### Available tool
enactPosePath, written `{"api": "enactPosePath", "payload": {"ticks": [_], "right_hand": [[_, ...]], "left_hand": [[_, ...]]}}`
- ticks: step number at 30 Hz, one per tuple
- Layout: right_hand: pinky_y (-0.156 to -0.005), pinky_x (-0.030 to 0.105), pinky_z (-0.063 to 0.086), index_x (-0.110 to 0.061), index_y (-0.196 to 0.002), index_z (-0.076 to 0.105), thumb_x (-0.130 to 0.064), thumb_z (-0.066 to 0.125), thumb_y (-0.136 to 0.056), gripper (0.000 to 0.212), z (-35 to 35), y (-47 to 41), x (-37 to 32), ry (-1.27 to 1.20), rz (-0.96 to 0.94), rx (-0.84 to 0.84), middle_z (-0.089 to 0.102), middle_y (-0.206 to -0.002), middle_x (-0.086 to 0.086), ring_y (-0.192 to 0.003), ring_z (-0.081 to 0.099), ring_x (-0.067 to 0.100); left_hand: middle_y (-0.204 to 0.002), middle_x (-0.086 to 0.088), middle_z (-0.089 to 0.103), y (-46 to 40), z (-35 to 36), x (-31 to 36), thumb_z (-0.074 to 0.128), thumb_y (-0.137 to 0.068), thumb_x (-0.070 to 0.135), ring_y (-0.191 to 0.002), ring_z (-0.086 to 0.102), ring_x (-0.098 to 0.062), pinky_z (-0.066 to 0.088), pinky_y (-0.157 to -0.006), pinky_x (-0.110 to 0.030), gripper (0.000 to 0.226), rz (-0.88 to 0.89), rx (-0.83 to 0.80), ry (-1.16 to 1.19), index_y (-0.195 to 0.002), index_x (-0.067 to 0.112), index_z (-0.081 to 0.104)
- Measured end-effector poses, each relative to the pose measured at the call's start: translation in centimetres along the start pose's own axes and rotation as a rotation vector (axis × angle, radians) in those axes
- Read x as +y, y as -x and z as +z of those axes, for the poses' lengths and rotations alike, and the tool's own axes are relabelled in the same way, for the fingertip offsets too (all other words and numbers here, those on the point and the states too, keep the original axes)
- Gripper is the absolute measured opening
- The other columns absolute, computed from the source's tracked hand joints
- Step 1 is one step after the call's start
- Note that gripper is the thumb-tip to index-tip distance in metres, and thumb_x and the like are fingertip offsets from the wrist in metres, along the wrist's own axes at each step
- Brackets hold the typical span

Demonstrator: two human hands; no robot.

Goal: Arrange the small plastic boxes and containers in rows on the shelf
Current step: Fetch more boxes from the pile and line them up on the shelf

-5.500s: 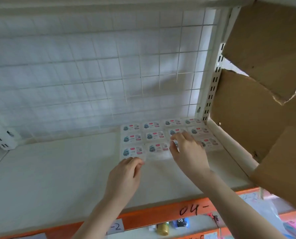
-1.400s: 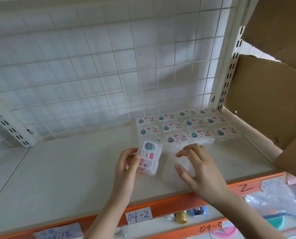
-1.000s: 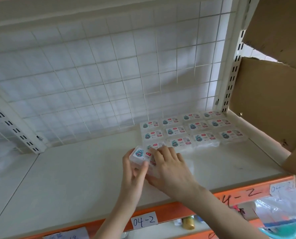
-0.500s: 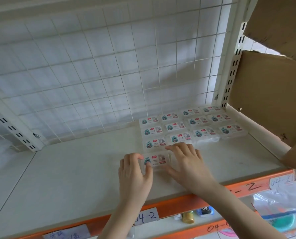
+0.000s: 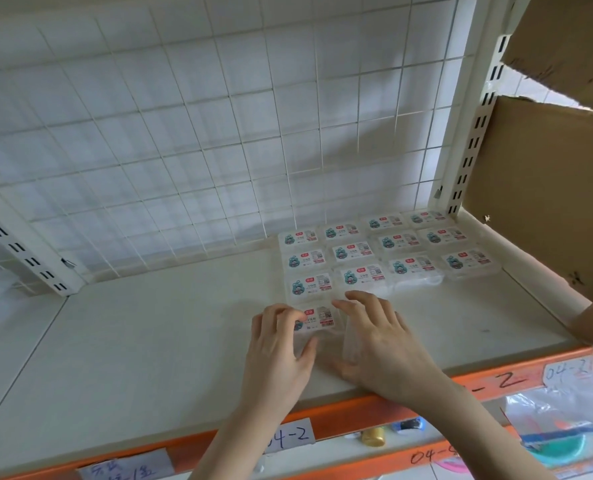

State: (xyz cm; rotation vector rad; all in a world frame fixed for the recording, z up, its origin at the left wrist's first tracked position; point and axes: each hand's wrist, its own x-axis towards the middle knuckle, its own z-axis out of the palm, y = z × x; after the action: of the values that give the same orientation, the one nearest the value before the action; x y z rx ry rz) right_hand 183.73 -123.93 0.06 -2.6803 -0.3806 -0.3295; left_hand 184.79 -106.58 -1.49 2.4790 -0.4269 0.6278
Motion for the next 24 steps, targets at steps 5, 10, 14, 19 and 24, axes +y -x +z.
{"api": "enactPosePath", "payload": {"ticks": [5, 10, 14, 19, 24], "right_hand": [[-0.104, 0.025, 0.033, -0.023, -0.132, 0.044, -0.077, 0.043, -0.072, 0.081, -0.9, -0.2, 0.5, -0.268, 0.029, 0.139, 0.04, -0.135, -0.007, -0.127, 0.037, 0.011], [-0.094, 0.007, 0.034, -0.028, -0.121, 0.049, -0.062, 0.043, -0.082, 0.052, -2.3, 0.1, 0.2, -0.897, 0.166, 0.221, 0.052, -0.123, -0.013, -0.118, 0.045, -0.006], [-0.097, 0.037, 0.046, -0.026, -0.112, 0.06, -0.073, 0.04, -0.079, 0.06, -1.6, 0.1, 0.7, -1.254, 0.255, 0.153, 0.063, -0.117, 0.001, -0.117, 0.056, 0.016], [-0.066, 0.036, 0.056, -0.013, -0.106, 0.061, -0.06, 0.033, -0.082, 0.059, -2.3, 0.1, 0.6, -1.486, 0.399, 0.171, 0.067, -0.102, 0.014, -0.095, 0.067, 0.026], [-0.075, 0.044, 0.056, -0.031, -0.096, 0.07, -0.075, 0.032, -0.079, 0.06, -2.0, 0.2, 0.9, -1.32, 0.354, 0.216, 0.071, -0.095, 0.011, -0.094, 0.068, 0.027]], "left_hand": [[-0.105, 0.005, 0.054, 0.0, 0.2, -0.1, 0.077, -0.071, 0.019, -0.097, 0.044, -0.01, 0.039, -0.077, -0.017, 0.036, -0.02, -0.016, 0.035, -0.101, 0.016, 0.057], [-0.101, 0.004, 0.057, -0.1, -0.3, 0.4, 0.058, -0.082, 0.032, -0.093, 0.053, -0.019, 0.045, -0.075, -0.031, 0.023, 0.011, 0.074, -0.081, -0.1, 0.019, 0.055], [-0.113, -0.001, 0.059, -0.1, -0.9, 1.4, 0.05, -0.089, 0.04, -0.107, 0.052, -0.018, 0.04, -0.092, -0.03, 0.037, 0.201, 0.106, -0.045, -0.116, 0.015, 0.051], [-0.133, -0.003, 0.051, -0.7, 0.0, 2.6, 0.05, -0.084, 0.053, -0.124, 0.044, -0.018, 0.036, -0.105, -0.031, 0.065, 0.294, 0.003, -0.022, -0.135, 0.016, 0.036], [-0.136, 0.0, 0.047, -1.3, 0.8, 3.4, 0.054, -0.082, 0.051, -0.126, 0.043, -0.016, 0.041, -0.103, -0.034, 0.066, 0.273, 0.009, 0.071, -0.136, 0.017, 0.035]]}}
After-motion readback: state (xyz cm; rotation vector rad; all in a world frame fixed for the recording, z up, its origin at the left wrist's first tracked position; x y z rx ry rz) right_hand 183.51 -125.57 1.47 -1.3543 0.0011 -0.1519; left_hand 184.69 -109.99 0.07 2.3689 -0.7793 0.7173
